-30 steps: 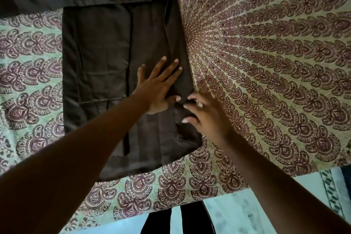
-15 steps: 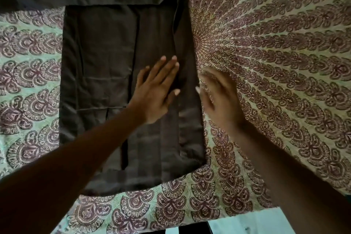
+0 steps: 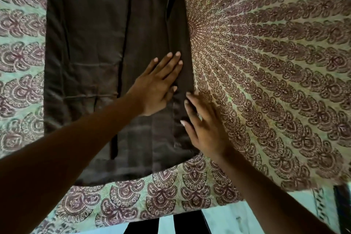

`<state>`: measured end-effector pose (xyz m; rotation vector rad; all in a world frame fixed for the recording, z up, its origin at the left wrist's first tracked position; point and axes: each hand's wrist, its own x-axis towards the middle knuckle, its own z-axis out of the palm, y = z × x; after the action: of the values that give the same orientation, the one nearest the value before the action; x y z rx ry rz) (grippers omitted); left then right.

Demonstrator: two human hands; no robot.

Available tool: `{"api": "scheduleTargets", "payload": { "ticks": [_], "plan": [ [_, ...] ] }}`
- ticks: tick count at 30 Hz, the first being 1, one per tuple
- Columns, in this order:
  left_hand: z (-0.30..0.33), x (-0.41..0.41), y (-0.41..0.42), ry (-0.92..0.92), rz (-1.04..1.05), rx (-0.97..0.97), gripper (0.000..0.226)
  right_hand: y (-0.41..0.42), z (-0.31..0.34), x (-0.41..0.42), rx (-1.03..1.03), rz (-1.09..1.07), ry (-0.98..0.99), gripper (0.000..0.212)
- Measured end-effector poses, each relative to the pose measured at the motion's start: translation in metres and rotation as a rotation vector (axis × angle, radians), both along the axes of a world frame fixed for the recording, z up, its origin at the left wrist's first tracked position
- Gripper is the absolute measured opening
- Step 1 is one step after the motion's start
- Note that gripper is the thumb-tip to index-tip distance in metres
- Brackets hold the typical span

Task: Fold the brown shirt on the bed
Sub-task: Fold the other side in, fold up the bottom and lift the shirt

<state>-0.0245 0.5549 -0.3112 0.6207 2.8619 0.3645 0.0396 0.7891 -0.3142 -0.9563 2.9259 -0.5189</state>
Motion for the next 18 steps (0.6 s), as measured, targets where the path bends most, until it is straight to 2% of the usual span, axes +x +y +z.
{"api": "scheduleTargets", "payload": {
  "ticks": [6,11,14,16,18],
  "plan": [
    [0.008,0.059,0.005,0.010,-0.130,-0.051,0.076,0.023,0.003,0.072,-0.165,0.046,-0.078,0.045],
    [0.012,0.088,0.002,0.003,-0.245,-0.040,0.077,0.021,0.019,0.053,-0.329,-0.132,-0.031,0.034],
    [0.017,0.089,-0.002,0.086,-0.268,0.046,0.055,0.004,0.022,0.007,-0.313,-0.246,0.064,0.034],
    [0.021,0.079,-0.005,0.181,-0.163,0.140,0.038,-0.009,0.015,-0.017,-0.250,-0.242,0.094,0.037],
    [0.030,0.062,-0.004,0.201,-0.010,0.219,0.033,-0.017,0.006,-0.023,-0.138,-0.196,0.078,0.040]
  ]
}}
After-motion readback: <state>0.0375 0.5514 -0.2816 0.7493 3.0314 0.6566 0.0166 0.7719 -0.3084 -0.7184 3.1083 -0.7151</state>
